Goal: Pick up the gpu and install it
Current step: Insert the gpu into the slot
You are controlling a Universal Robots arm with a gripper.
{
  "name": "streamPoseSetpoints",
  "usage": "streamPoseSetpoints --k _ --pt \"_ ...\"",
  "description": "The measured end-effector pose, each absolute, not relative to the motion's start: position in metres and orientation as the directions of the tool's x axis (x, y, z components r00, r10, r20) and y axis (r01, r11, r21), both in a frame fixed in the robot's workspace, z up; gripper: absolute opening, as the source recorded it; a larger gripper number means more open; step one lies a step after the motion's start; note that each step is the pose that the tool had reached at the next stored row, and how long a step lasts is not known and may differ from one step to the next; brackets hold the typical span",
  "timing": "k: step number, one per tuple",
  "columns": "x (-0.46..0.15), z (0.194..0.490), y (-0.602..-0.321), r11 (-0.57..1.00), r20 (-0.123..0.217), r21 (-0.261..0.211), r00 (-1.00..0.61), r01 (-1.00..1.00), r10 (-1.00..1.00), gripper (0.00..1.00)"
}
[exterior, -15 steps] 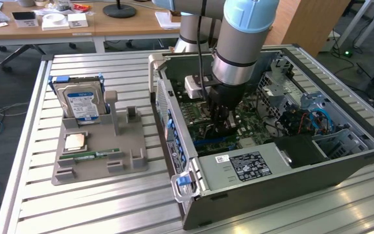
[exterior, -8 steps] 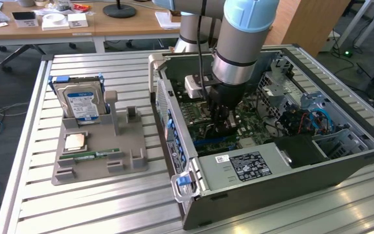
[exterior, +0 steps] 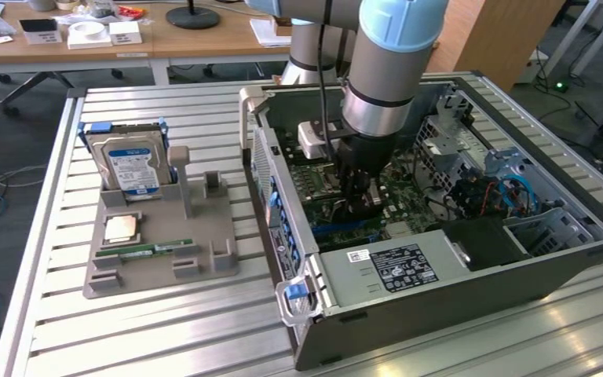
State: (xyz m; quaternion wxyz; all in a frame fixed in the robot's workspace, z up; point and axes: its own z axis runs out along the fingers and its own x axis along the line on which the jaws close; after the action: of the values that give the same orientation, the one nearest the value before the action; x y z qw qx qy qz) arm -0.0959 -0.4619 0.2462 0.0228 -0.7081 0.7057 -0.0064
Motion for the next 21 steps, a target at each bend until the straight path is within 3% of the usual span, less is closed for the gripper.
streamPoseSetpoints --k 21 --pt "-0.1006 0.2462 -0.4619 -0.009 -0.023 -0.055 0.01 -0.998 -1.0 0.26"
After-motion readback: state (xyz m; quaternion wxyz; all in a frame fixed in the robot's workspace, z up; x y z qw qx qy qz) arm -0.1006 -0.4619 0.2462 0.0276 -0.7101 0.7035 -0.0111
